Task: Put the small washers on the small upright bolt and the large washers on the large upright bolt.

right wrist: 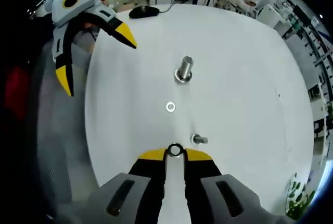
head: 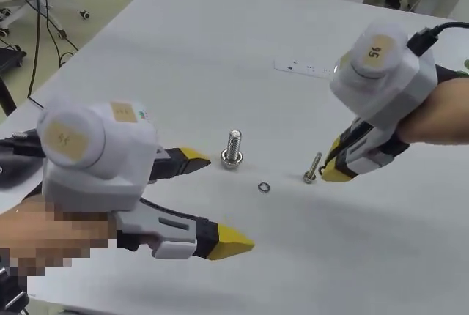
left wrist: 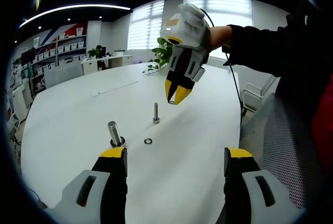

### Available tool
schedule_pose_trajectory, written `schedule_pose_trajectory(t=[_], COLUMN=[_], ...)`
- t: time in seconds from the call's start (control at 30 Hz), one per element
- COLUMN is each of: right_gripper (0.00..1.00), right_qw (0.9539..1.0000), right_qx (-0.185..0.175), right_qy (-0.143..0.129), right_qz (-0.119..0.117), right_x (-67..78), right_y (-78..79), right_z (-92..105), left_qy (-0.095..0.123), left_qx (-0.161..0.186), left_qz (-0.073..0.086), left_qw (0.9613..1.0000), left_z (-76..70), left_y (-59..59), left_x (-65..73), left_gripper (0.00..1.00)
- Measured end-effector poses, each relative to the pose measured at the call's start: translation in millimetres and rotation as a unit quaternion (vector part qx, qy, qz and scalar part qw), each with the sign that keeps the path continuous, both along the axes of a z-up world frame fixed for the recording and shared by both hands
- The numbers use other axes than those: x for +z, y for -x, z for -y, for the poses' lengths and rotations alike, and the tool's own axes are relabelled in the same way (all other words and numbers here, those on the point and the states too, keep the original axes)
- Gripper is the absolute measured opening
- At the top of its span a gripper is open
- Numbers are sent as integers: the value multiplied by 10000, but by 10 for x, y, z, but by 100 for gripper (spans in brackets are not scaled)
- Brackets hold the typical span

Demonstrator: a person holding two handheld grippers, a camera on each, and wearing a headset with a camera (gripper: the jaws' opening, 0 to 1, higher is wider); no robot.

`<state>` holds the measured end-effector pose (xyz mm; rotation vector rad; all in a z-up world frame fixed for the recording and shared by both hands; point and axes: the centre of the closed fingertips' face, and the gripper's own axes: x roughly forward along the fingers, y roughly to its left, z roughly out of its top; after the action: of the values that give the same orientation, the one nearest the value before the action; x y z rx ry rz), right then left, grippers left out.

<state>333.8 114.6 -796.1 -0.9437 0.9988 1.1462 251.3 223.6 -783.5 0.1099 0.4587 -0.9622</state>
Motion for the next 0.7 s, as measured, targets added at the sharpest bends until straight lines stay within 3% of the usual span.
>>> schedule_pose_trajectory(t=[0.3,0.47,0.7], right_gripper=[14,14,14], right_qw=[9999,9998,9998], right_qx=[-41,-58,-98], right_qy=[14,93,70], right_qz=[121,182,172], right_x=[52,0,-39], right_y=[-181,-325,-412], right_z=[7,28,21], left_qy=[-20,-14,-30], left_qx=[12,28,29], left_qz=[-21,-34,-41], left_qw=[10000,10000,10000], left_z=[-13,-19,-17], left_y=[-2,-12,-11], left_x=[-12,-16,-19], left_gripper=[76,76,76])
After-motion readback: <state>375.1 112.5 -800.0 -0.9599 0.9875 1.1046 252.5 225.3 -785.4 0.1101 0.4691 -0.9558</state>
